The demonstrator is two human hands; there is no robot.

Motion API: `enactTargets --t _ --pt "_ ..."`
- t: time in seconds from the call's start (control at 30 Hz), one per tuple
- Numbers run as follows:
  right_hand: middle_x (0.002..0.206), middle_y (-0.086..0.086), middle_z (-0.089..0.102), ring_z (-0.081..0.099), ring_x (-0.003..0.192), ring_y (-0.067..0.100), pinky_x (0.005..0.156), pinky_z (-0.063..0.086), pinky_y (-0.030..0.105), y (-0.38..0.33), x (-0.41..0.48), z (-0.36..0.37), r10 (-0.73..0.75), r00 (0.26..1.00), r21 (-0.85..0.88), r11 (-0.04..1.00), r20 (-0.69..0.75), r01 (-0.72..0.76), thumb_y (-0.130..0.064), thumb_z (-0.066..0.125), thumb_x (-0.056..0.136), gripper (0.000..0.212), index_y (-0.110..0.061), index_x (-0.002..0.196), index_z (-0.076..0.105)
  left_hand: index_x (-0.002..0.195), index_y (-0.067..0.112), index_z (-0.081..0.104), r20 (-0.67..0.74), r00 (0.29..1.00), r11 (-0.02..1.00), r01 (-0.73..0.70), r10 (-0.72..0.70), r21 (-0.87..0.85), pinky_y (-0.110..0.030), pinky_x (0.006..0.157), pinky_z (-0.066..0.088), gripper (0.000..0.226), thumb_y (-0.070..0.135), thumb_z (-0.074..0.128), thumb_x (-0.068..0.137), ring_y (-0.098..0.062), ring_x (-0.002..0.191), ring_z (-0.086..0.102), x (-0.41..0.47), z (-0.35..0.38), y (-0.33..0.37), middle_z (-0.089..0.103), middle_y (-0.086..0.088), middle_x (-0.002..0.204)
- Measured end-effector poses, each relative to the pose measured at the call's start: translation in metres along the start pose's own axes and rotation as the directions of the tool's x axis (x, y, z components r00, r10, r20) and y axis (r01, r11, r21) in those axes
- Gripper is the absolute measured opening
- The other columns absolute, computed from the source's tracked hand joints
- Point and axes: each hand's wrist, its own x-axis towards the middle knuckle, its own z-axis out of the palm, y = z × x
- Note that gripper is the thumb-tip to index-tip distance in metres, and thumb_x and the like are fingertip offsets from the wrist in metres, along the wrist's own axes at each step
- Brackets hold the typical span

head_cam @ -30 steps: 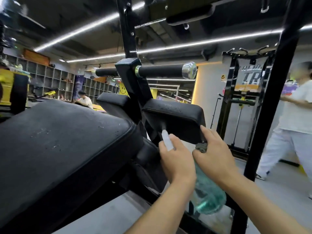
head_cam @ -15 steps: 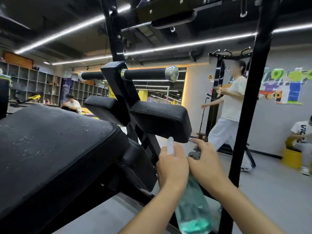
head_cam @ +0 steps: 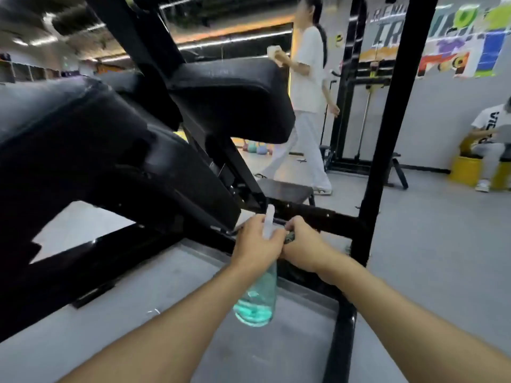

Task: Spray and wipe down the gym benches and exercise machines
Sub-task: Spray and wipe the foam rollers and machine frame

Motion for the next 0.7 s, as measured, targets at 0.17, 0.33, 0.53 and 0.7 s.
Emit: enactTargets --t 0.17,0.33,0.53,0.7 --pt "0.098 0.003 0.051 0.049 0.082 0.017 0.057 0.037 0.027 0.034 0.014 0.037 0.084 0.988 -0.134 0.989 0.128 -0.067 -0.026 0.067 0.087 0.040 -0.013 0.111 0.038 0.078 0.012 0.058 0.167 0.972 0.984 0.155 -0.167 0.083 -0.028 0.063 0.041 0.017 0.023 0.055 0.091 -0.040 0.086 0.063 0.006 0.024 -0.060 0.061 -0.008 0.078" --pt "0.109 0.010 0.056 0.053 0.090 0.023 0.059 0.040 0.028 0.071 0.020 0.073 0.151 0.952 -0.256 0.963 0.268 -0.080 -0.019 0.068 0.085 0.043 -0.008 0.116 0.041 0.071 0.016 0.055 0.315 0.908 0.935 0.180 -0.277 0.304 -0.034 0.064 0.047 0.024 0.019 0.057 0.095 -0.027 0.070 0.053 -0.003 0.049 -0.129 0.059 -0.009 0.077" --pt "0.107 0.007 0.056 0.054 0.093 0.024 0.068 0.042 0.030 0.092 0.020 0.102 0.138 0.933 -0.327 0.945 0.334 -0.023 -0.023 0.071 0.084 0.045 -0.011 0.117 0.043 0.100 0.015 0.070 0.292 0.865 0.887 0.299 -0.408 0.353 -0.045 0.084 0.060 0.012 0.012 0.059 0.095 -0.033 0.096 0.067 -0.017 0.068 -0.173 0.068 -0.011 0.100" --pt "0.100 0.004 0.055 0.053 0.090 0.022 0.057 0.039 0.026 0.094 0.023 0.111 0.123 0.933 -0.313 0.950 0.338 -0.012 -0.025 0.073 0.085 0.035 -0.014 0.106 0.047 0.095 0.013 0.064 0.296 0.814 0.830 0.353 -0.500 0.432 -0.036 0.082 0.053 0.007 0.016 0.057 0.097 -0.034 0.106 0.066 -0.026 0.071 -0.192 0.068 -0.016 0.112"
